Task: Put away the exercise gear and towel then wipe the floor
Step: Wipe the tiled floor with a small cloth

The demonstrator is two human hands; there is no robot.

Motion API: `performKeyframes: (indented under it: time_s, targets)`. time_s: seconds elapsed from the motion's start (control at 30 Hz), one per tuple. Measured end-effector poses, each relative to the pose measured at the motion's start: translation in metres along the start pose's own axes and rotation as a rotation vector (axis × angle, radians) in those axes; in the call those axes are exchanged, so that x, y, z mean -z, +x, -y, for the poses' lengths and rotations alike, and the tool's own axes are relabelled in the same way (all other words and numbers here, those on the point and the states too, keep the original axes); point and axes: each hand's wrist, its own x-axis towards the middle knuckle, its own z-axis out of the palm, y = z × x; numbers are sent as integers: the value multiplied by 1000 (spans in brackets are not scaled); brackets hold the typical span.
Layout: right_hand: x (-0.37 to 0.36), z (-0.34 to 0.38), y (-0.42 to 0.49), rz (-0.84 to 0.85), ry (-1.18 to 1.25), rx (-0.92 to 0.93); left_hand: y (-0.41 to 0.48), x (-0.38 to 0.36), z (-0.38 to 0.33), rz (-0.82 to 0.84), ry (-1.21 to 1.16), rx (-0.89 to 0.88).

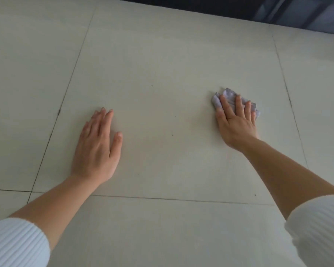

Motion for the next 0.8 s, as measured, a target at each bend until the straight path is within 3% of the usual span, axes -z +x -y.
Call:
performKeyframes:
  time_s: [0.1, 0.17, 0.33, 0.53, 0.63, 0.73, 0.8]
  targets:
    - [11, 33, 17, -22, 106, -59, 2, 1, -1, 6, 33, 11]
    - [8, 54, 17, -25, 105, 14, 2, 2, 0, 16, 44, 18]
    - [-26, 86, -55, -12, -25, 478, 2, 3, -1, 25, 47, 17]
    - [-31, 39, -110, 123, -230, 944, 5, 7, -4, 46, 31, 37]
    - [-16, 28, -57, 86, -298, 843, 5, 7, -4, 55, 30, 50]
    - [-1, 25, 16, -24, -332, 578, 5, 8, -4, 64, 35, 52]
    - [7, 37, 58, -61, -215, 332, 6, 8, -5, 71, 36, 48]
